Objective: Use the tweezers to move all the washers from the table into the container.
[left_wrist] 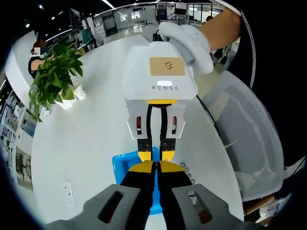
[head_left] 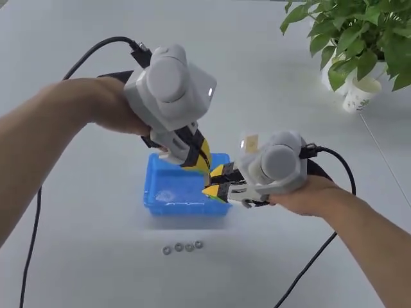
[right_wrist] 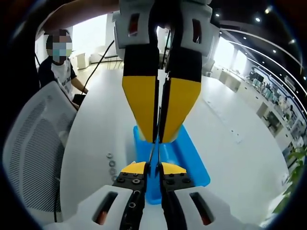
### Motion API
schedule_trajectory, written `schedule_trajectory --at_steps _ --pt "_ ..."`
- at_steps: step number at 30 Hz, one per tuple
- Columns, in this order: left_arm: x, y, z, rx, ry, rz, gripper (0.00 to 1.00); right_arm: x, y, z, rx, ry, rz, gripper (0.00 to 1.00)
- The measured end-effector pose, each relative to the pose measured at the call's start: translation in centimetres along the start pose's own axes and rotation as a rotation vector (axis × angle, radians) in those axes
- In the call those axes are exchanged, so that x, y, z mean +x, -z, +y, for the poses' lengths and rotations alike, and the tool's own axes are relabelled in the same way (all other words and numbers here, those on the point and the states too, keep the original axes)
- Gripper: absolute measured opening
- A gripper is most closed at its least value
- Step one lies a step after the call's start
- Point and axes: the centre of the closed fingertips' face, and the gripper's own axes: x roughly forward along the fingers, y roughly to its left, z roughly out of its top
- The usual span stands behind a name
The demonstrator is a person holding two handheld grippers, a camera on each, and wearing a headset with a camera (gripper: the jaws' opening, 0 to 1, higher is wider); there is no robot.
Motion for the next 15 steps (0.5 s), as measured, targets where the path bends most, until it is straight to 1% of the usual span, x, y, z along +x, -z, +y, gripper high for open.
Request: schedule_trajectory --at_steps 7,15 --pt "0.2 0.0 -1.2 -0.002 0.006 -0.004 0.04 -0.2 -0.1 1.3 0.004 -0.002 -0.001 0.11" --pt "0.7 0.3 -3.0 -0.003 0.021 -0.004 0.04 0.0 0.2 3.2 0.016 -0.022 -0.004 0.11"
